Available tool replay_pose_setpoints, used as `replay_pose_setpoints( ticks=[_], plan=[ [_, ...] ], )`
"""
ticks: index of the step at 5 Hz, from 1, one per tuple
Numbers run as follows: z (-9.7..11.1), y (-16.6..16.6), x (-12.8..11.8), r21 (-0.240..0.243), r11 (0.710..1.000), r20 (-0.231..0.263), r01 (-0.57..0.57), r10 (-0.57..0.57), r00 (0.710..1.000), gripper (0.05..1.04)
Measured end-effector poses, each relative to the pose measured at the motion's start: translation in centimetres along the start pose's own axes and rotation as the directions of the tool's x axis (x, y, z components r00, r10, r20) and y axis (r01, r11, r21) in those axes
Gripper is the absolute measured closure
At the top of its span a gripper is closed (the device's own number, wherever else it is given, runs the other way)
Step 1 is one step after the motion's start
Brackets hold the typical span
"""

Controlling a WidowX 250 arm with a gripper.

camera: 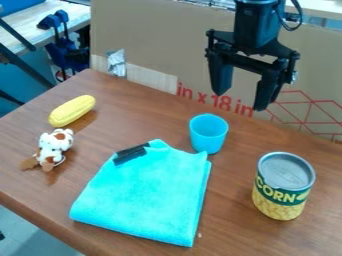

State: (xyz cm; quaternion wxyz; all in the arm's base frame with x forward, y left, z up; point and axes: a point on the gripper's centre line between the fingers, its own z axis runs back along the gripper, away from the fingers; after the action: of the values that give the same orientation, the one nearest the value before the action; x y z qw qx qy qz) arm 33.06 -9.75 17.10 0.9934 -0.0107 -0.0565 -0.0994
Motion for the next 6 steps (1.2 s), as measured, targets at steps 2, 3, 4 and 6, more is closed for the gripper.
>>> replay_pose_setpoints(
  ticks=[2,3,4,6],
  plan=[
    [-1.4,3.6,-3.3,0.053,0.996,-0.099,-0.065,0.07,0.993,0.081],
    [-1.4,7.3,-5.9,0.073,0.994,-0.126,-0.087,0.096,0.987,0.081],
    [-2.2,11.2,-9.2,0.122,0.968,-0.125,-0.218,0.233,0.964,0.081],
    [-3.7,18.3,-9.6,0.125,0.91,-0.075,-0.394,0.405,0.911,0.081]
  ],
)
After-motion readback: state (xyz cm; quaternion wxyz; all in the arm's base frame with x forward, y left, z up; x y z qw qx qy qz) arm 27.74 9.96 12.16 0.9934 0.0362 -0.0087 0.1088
